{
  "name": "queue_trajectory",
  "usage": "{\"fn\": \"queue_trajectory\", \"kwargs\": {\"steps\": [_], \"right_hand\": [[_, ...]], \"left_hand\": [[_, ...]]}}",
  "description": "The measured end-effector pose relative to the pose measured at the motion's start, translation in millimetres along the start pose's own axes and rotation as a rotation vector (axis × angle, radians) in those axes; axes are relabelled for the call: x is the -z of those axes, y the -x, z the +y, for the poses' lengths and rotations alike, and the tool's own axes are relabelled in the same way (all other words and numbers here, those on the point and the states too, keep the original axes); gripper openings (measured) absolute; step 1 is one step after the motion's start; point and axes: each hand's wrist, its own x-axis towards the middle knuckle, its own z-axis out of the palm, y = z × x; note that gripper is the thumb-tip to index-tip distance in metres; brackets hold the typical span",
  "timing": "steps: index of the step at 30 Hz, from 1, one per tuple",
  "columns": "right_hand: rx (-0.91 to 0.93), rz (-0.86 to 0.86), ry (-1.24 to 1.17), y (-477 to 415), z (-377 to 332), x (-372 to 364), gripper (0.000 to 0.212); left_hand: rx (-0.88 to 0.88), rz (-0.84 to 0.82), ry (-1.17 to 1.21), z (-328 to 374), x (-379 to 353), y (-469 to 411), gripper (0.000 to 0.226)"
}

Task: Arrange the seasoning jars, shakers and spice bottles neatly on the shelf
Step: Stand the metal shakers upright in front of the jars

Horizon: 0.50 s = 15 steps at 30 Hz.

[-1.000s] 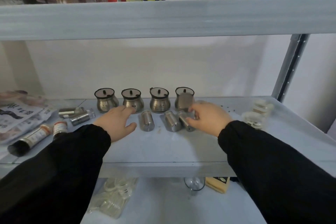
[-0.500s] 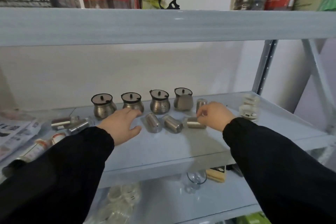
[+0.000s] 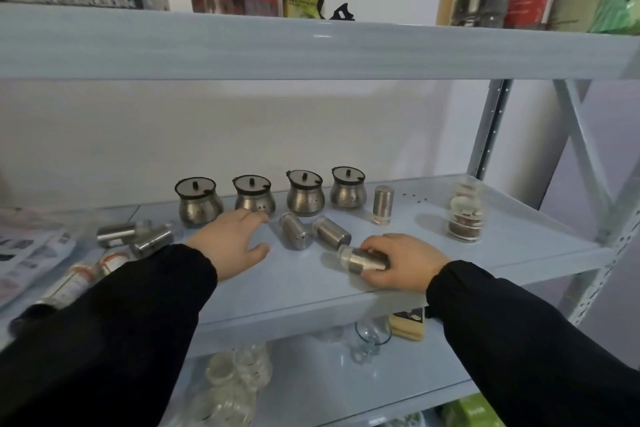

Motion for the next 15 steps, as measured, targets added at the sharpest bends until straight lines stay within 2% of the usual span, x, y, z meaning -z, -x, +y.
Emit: {"fn": "queue_trajectory", "kwargs": {"steps": [5,9,15], "right_hand": [[0.014,-0.003,-0.081,-11.8,14.4,11.9,0.030],[-0.040,0.007,-0.112,-28.0,34.9,45.3,0.037],[-0.023,-0.079,-0.035,-51.3,51.8,71.6,0.049]], "left_hand": [[0.041,-0.007,0.001,-2.3,0.4,0.4,0.067],[0.083,0.008,0.006,-1.5,0.5,-0.9,0.063],[0.148,0.004,-0.016,6.8,-4.5,-2.7,0.059]]}}
